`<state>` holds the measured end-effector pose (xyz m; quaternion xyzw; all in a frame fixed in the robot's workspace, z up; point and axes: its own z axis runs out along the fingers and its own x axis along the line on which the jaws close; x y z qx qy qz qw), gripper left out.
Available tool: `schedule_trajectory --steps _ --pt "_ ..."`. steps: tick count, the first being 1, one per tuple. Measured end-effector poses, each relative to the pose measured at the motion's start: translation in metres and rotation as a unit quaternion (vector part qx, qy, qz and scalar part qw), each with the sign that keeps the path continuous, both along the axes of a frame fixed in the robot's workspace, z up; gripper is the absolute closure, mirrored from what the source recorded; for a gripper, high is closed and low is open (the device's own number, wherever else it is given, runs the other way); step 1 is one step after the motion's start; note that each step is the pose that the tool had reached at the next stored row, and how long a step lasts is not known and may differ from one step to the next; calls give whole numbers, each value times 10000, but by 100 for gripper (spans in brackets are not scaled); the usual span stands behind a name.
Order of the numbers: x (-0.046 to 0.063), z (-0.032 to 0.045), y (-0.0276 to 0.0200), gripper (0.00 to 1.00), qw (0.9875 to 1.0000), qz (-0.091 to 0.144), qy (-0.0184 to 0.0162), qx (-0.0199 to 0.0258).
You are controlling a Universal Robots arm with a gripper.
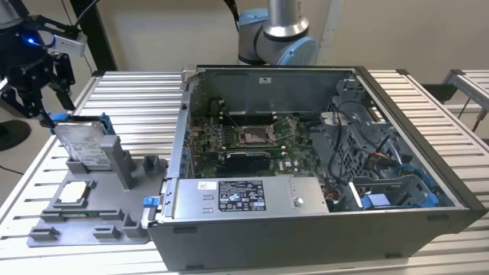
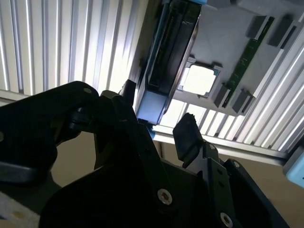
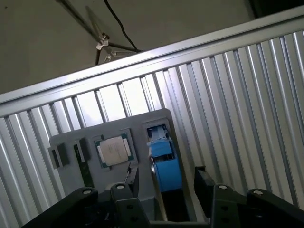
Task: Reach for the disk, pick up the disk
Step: 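Pick up the disk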
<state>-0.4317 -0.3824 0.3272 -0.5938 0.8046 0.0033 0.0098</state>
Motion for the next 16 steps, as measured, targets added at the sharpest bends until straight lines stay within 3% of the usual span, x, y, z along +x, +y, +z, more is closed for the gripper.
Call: schedule_trajectory --steps 8,16 --pt "0 -145 0 0 10000 0 0 0" --pt "0 -239 0 0 10000 3 1 1"
